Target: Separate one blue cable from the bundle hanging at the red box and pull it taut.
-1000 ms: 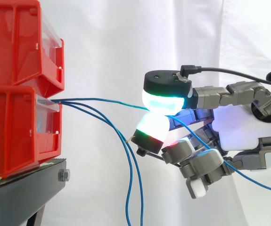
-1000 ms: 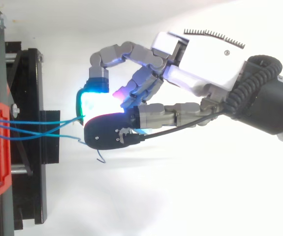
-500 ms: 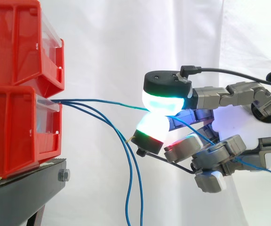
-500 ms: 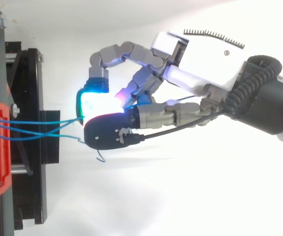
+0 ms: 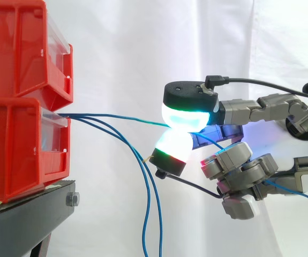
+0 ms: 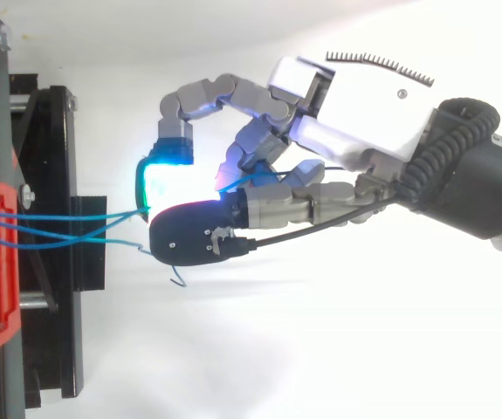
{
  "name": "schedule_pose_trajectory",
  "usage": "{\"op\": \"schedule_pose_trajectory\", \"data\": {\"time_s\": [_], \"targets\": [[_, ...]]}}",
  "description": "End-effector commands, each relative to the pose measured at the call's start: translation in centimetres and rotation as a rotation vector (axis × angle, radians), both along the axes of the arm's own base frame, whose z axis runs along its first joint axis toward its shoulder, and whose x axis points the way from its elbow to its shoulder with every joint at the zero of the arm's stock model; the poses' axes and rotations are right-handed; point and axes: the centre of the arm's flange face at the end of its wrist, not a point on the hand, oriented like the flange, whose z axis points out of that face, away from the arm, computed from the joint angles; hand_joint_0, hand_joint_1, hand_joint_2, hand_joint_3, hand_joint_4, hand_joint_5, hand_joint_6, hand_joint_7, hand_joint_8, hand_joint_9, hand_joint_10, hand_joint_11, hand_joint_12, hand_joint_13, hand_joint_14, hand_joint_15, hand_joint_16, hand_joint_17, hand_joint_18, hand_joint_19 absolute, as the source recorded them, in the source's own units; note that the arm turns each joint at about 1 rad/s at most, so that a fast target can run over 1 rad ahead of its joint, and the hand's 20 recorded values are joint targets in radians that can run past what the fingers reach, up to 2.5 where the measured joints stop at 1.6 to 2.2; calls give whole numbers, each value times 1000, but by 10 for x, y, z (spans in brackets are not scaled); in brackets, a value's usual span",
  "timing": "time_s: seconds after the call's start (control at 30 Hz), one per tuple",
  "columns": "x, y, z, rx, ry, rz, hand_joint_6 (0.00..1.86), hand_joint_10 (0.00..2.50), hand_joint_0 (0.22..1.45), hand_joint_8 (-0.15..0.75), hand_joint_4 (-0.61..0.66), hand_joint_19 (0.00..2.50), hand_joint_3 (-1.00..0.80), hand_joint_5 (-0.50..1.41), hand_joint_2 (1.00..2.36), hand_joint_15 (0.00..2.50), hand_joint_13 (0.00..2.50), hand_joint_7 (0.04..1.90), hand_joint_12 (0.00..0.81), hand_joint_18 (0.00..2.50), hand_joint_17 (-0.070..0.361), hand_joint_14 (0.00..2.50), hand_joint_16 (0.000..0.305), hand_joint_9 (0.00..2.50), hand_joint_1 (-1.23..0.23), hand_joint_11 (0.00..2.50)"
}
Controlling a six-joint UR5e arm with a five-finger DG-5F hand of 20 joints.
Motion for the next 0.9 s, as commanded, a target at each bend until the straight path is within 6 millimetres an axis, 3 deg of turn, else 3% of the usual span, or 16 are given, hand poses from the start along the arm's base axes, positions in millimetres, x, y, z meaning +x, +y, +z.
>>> {"op": "schedule_pose_trajectory", "data": {"time_s": [0.0, 0.87], "targets": [[0, 0, 1, 0, -1, 0, 875, 570, 665, 326, 98, 1008, -115, -153, 1025, 1620, 1133, 1329, 402, 1275, 119, 1547, 53, 1149, -738, 1662], [0, 0, 0, 0, -1, 0, 875, 548, 666, 330, 102, 1010, -114, -154, 1024, 1623, 1123, 1326, 397, 1260, 118, 1539, 52, 1138, -738, 1672]]}}
